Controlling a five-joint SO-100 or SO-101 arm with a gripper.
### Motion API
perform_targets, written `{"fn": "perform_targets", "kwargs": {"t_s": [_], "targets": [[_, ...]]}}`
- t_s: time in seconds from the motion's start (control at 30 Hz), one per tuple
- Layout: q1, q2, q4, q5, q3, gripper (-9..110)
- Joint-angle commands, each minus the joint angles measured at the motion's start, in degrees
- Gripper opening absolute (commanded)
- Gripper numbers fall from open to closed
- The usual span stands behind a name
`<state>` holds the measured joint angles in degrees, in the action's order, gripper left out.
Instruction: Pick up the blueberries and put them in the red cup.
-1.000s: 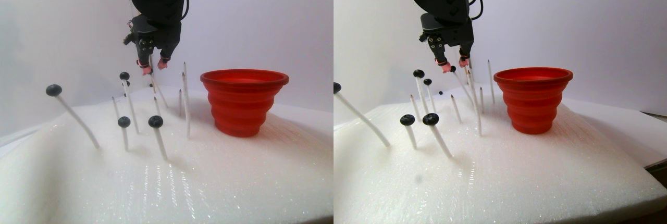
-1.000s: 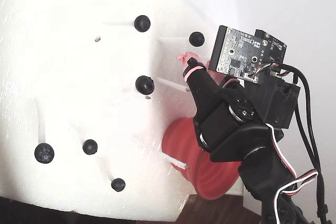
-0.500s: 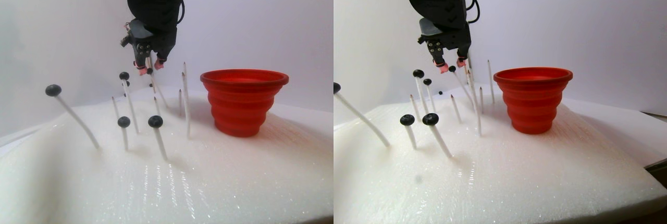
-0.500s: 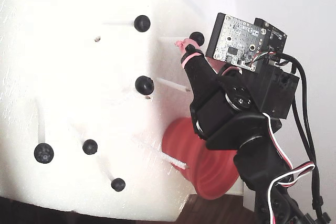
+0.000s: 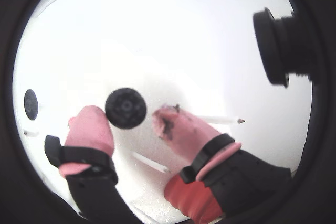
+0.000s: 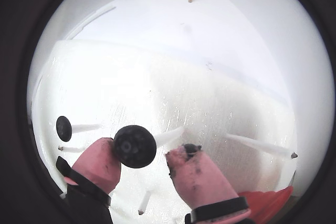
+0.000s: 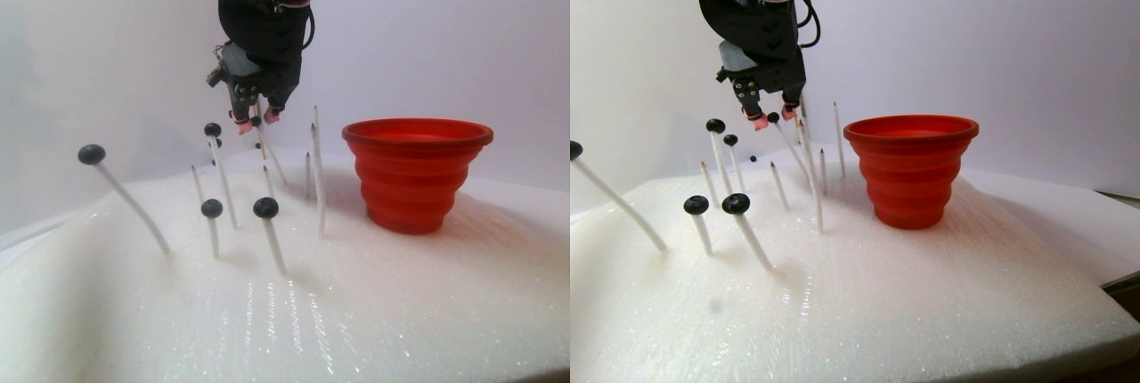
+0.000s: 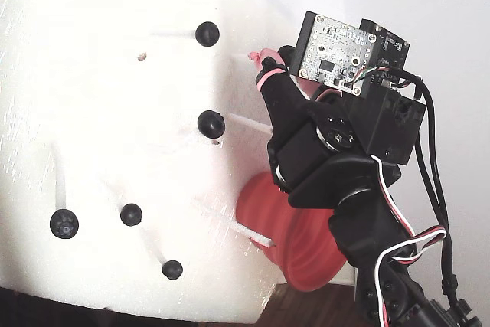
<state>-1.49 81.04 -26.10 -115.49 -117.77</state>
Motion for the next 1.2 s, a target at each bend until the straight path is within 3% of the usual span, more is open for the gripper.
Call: {"fn": "perform_targets", "kwargs": {"t_s": [0.0,1.17], "targets": [[-1.67,0.88,-2.37,-0.35,4.39,18],[-2.29,0.26,-6.15,0.97,3.34,13]]}}
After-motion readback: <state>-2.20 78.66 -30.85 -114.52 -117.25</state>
